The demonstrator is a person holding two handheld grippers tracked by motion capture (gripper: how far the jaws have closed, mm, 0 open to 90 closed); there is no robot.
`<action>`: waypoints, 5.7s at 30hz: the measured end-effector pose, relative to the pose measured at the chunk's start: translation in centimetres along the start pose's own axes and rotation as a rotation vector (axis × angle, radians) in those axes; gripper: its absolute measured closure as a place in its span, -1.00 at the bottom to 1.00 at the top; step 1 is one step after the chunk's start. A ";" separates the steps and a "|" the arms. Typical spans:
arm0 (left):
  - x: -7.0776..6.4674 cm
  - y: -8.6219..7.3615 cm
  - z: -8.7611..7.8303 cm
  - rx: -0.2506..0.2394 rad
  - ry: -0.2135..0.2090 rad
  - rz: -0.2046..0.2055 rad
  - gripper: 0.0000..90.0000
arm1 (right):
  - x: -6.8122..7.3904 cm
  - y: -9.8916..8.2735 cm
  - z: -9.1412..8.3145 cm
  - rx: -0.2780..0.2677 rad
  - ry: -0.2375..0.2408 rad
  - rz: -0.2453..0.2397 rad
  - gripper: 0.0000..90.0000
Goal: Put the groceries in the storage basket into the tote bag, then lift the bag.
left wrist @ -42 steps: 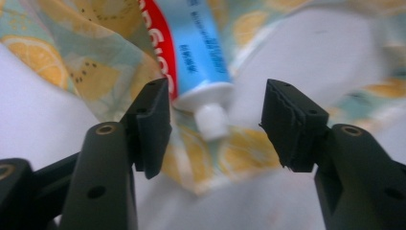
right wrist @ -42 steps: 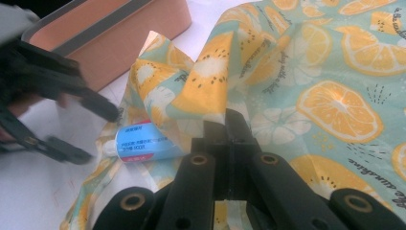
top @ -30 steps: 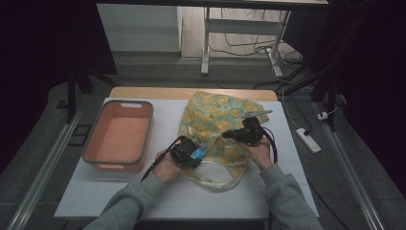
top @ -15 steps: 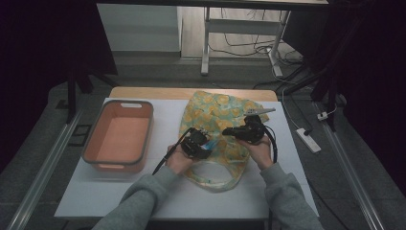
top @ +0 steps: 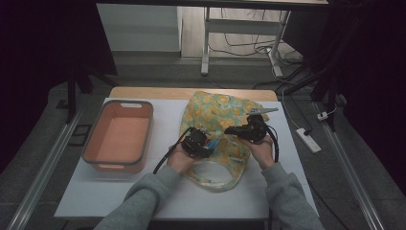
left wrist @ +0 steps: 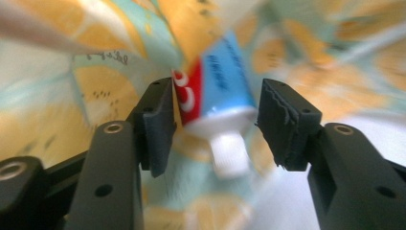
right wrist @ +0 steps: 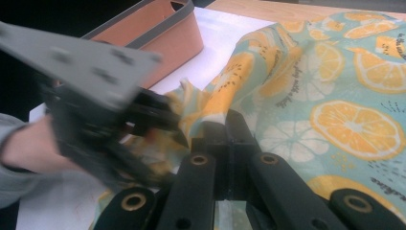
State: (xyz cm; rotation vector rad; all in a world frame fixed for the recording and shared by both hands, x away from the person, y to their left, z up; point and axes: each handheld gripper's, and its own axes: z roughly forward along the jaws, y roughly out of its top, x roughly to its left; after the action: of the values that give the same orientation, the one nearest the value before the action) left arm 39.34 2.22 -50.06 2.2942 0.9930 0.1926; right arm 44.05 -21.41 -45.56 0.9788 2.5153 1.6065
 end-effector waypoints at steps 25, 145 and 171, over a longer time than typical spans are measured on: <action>4.3 -5.5 -9.2 -0.097 -0.121 -0.074 -0.21 | 0.5 -0.1 0.5 0.043 -0.043 -0.048 0.98; 7.8 -4.9 -18.6 -0.421 -0.155 -0.135 0.97 | 7.2 2.1 -12.0 -0.231 -0.413 -0.240 0.96; 6.9 -0.7 -24.0 -0.554 -0.135 -0.061 0.97 | 8.3 8.8 -15.1 -0.403 -0.440 -0.264 0.97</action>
State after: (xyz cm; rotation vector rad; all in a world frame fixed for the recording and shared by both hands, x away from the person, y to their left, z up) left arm 35.10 19.08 -32.16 1.7471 0.8149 0.2480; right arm 36.94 -27.15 -28.51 0.8008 1.8503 1.5273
